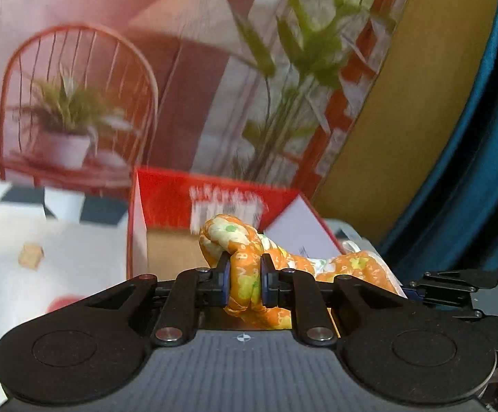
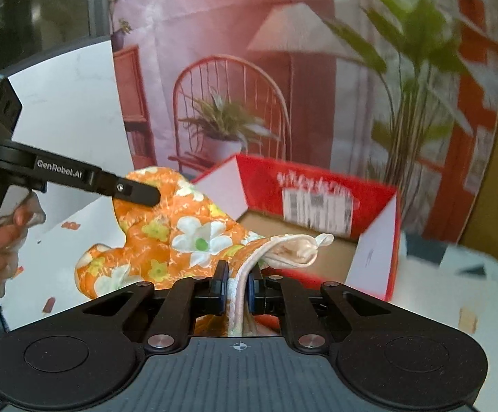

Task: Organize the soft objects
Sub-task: 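Lower the mitt into the red box and open both grippers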

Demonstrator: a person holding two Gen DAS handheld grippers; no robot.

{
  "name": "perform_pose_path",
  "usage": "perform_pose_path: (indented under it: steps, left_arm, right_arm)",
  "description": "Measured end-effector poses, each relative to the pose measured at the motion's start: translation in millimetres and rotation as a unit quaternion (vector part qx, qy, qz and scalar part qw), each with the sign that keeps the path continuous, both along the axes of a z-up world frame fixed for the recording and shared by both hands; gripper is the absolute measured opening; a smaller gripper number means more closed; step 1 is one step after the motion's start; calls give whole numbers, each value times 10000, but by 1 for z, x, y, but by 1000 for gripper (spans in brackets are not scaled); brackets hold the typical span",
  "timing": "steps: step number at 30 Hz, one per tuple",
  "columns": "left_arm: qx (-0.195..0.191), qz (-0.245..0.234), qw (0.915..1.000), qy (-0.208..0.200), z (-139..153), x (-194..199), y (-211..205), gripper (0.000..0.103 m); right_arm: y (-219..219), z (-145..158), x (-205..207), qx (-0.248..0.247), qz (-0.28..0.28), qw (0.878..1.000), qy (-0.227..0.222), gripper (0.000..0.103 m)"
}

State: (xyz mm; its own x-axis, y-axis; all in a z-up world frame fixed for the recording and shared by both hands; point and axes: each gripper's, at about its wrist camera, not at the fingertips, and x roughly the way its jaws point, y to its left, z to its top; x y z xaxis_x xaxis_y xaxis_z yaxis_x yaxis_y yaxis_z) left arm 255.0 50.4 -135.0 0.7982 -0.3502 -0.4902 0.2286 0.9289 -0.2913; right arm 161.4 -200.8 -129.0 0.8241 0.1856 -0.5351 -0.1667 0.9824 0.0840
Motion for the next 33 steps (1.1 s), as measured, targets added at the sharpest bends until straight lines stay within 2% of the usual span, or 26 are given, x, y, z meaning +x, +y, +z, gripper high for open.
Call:
perform_pose_path:
  steps: [5, 10, 18, 25, 33]
  left_arm:
    - [424, 311, 9980, -356, 8, 31, -13, 17]
    - [582, 554, 9966, -168, 0, 78, -19, 17]
    - [750, 543, 9946, 476, -39, 124, -16, 17]
    - [1012, 278, 9898, 959, -66, 136, -22, 18]
    - [1146, 108, 9849, 1295, -77, 139, -23, 18]
  right_arm:
    - [-4, 7, 39, -447, -103, 9987, -221, 10]
    - [-11, -11, 94, -666, -355, 9971, -102, 10]
    - [-19, -62, 155, -518, -596, 9942, 732, 10]
    - [-26, -94, 176, -162, -958, 9817, 1641, 10]
    - [-30, -104, 179, 179, -1078, 9736, 2006, 10]
